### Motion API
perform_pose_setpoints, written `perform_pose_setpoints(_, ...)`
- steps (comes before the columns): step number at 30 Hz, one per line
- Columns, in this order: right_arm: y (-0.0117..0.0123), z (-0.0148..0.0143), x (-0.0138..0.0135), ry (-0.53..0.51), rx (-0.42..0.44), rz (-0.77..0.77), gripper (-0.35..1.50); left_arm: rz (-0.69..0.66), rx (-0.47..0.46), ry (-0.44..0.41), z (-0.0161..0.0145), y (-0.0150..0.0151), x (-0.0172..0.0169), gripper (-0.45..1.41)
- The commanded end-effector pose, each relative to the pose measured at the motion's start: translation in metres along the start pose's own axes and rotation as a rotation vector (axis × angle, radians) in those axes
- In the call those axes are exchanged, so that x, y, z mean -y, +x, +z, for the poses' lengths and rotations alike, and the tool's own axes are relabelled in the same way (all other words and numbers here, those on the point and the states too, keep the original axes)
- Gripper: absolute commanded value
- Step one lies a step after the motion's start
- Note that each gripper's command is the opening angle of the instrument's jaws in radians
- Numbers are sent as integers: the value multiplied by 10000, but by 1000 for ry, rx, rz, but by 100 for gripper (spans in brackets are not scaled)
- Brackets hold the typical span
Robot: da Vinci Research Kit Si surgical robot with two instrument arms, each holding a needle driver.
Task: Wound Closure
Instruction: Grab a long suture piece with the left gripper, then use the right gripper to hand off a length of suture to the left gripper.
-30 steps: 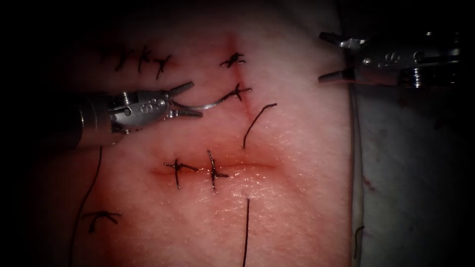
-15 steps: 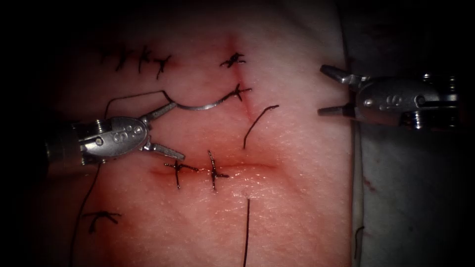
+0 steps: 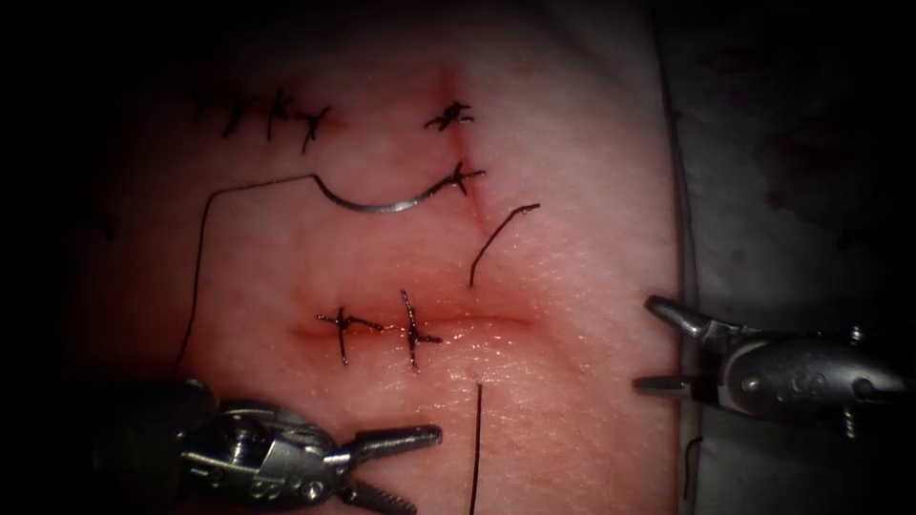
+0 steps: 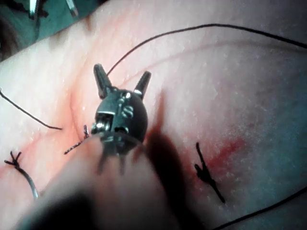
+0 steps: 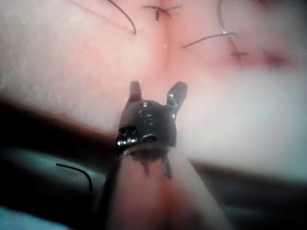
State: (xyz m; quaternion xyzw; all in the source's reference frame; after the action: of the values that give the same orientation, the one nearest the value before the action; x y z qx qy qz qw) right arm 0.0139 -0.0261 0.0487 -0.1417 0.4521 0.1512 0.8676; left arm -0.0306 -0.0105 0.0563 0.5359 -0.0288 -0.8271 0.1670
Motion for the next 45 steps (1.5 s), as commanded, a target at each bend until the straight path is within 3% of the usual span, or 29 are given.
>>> perform_pose_setpoints(1, 1, 4, 14, 1, -5, 4, 131, 25, -27, -5, 12, -4, 1, 42)
perform_pose_setpoints(4, 3, 1, 20, 1, -9, 13, 130, 60, -47, -10, 17, -3, 1, 36)
perform_pose_setpoints(5, 3, 0, 23, 0, -11, 11, 130, 86, -66, -15, 22, -1, 0, 59)
perform_pose_setpoints(7, 3, -1, 25, 0, -11, 9, 128, 110, -79, -18, 27, 1, -1, 66)
perform_pose_setpoints(16, 5, 10, 43, -15, -13, 12, 133, 231, -86, -99, 62, 12, -30, 78)
perform_pose_setpoints(20, 4, 14, 47, -20, -14, 15, 136, 250, -93, -110, 65, 18, -41, 71)
perform_pose_setpoints(23, 3, 17, 51, -25, -14, 18, 138, 262, -102, -125, 59, 26, -51, 57)
perform_pose_setpoints(24, 3, 19, 53, -26, -14, 17, 138, 261, -107, -134, 54, 28, -52, 26)
perform_pose_setpoints(25, 3, 20, 54, -27, -14, 17, 138, 260, -96, -137, 52, 29, -51, 12)
perform_pose_setpoints(26, 5, 22, 57, -29, -15, 16, 138, 248, -69, -144, 51, 28, -45, -15)
perform_pose_setpoints(28, 8, 24, 61, -24, -25, 16, 138, 240, -70, -144, 51, 26, -36, -20)
perform_pose_setpoints(29, 13, 27, 64, -18, -35, 17, 136, 234, -75, -140, 52, 24, -27, -40)
perform_pose_setpoints(30, 16, 28, 65, -14, -41, 23, 136, 231, -79, -134, 52, 23, -22, -45)
perform_pose_setpoints(37, 51, 57, 64, 14, -89, 63, 128, 203, -109, -78, 48, 20, 19, -45)
perform_pose_setpoints(45, 76, 103, 53, 3, -163, 87, 130, 213, -110, -75, 41, 20, 33, -45)
